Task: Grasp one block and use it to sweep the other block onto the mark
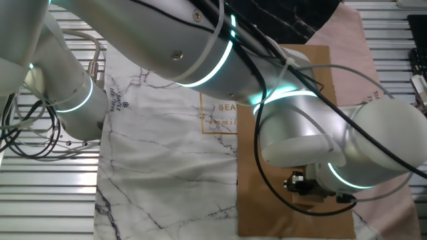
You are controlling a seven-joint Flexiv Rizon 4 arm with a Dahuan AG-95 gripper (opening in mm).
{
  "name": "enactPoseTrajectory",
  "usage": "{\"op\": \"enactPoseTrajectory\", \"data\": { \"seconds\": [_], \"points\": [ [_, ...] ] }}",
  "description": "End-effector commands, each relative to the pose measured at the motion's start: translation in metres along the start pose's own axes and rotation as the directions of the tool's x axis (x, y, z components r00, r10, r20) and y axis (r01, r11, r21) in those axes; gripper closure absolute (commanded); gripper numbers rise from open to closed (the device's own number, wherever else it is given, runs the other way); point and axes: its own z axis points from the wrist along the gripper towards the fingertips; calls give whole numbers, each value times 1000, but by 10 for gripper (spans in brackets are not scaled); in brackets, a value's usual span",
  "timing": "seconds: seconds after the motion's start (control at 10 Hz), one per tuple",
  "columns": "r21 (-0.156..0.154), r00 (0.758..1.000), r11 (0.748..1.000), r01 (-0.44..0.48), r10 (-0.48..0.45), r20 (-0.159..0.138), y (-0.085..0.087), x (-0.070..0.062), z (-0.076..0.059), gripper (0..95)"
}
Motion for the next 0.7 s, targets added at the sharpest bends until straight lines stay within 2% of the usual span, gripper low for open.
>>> {"op": "enactPoseTrajectory", "data": {
  "seconds": [0.1, 0.7],
  "points": [
    [1, 1000, 1000, -5, 5, 1, 0, -3, -1, 950],
    [2, 1000, 1000, -9, 9, 10, 1, -12, 1, 950]
  ]
}}
